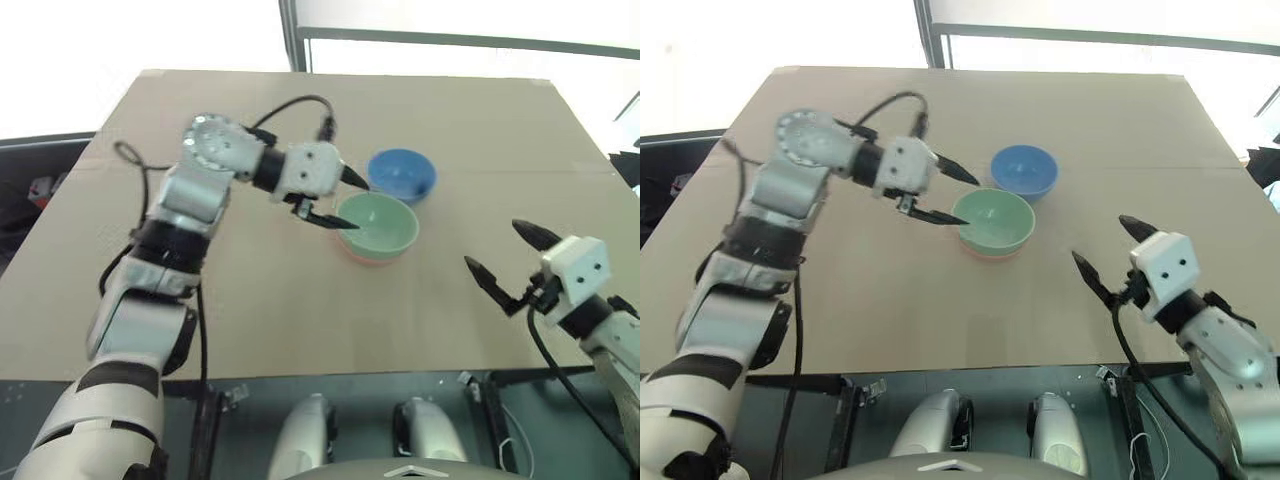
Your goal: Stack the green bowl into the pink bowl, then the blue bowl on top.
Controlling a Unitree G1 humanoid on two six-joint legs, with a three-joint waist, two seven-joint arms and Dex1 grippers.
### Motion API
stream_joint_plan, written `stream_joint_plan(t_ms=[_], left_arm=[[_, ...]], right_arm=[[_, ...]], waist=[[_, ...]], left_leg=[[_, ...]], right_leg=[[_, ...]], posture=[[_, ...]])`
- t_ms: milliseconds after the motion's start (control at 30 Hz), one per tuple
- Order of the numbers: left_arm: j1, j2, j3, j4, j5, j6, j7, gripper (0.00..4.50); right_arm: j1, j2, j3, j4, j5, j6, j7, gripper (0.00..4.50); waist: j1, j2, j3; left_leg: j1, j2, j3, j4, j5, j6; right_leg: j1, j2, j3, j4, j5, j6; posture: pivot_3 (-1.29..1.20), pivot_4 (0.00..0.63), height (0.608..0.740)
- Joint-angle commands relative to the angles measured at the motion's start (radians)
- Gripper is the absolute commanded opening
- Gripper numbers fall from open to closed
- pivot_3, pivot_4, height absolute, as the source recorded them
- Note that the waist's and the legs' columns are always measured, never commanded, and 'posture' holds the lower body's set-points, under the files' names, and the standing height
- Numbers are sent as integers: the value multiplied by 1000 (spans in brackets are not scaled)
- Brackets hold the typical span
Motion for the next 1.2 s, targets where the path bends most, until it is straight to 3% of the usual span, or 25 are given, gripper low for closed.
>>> stream_joint_plan(t_ms=[33, 67, 100, 133, 167, 367, 533, 733, 933, 1167, 1200], left_arm=[[104, 59, 146, -227, -153, 318, 105, 3243], [133, 66, 168, -271, -179, 357, 122, 3243], [184, 79, 185, -320, -181, 375, 151, 3774], [232, 82, 200, -360, -170, 378, 190, 3873], [272, 81, 217, -398, -179, 410, 224, 4427], [554, 35, 363, -593, -252, 511, 415, 4427], [660, -85, 403, -617, -274, 392, 520, 4427], [676, -129, 377, -658, -292, 378, 572, 4427], [673, -139, 360, -670, -288, 364, 619, 4500], [653, -137, 317, -624, -267, 316, 623, 4500], [647, -139, 311, -614, -264, 309, 624, 4500]], right_arm=[[-170, -100, 83, 251, -134, -146, 81, 4500], [-209, -116, 102, 308, -152, -177, 99, 4500], [-278, -119, 126, 395, -172, -206, 111, 4500], [-345, -113, 147, 475, -182, -227, 122, 4500], [-407, -105, 169, 550, -192, -252, 136, 4500], [-775, -35, 355, 1033, -345, -530, 228, 4500], [-945, 69, 437, 1343, -404, -665, 274, 4500], [-1078, 119, 507, 1603, -528, -786, 193, 4500], [-1142, 124, 543, 1710, -613, -868, 107, 3049], [-1159, 130, 541, 1746, -639, -912, 74, 55], [-1158, 132, 539, 1747, -638, -910, 78, 55]], waist=[[-6, 0, 0], [-6, 0, 1], [-2, 0, 1], [-3, 0, 1], [-3, 0, 1], [-14, 1, 2], [-2, 1, 2], [-6, 1, 2], [-13, 1, 2], [-12, 2, 2], [-13, 2, 2]], left_leg=[[0, 0, 0, 0, 0, 0], [0, 0, 0, 0, 0, 0], [0, 1, 0, 0, 0, 0], [-1, 0, -1, 0, 0, 0], [0, 2, 0, 0, 0, 0], [1, 2, 1, -2, 0, -1], [0, 1, -1, -1, 1, -2], [0, 0, -2, -1, 1, -3], [1, 0, -1, -2, 2, -4], [1, 0, -1, -2, 2, -4], [1, 0, -1, -2, 2, -4]], right_leg=[[0, 0, 0, 0, 0, 0], [0, 0, 0, 1, 0, 0], [0, 0, 0, 0, 0, 0], [0, 0, -1, 0, 0, 0], [0, 1, 0, -1, 0, 0], [-1, 1, 1, -1, 0, 0], [1, -1, -2, -2, 0, 0], [2, -1, -3, -2, 0, -1], [2, 0, -3, -1, 0, -1], [2, 0, -3, -2, 0, -1], [2, 0, -3, -2, 0, -1]], posture=[[0, 150, 740], [0, 150, 740], [0, 150, 740], [0, 150, 740], [0, 150, 740], [0, 150, 740], [0, 150, 740], [0, 150, 740], [0, 150, 740], [0, 150, 740], [0, 150, 740]])
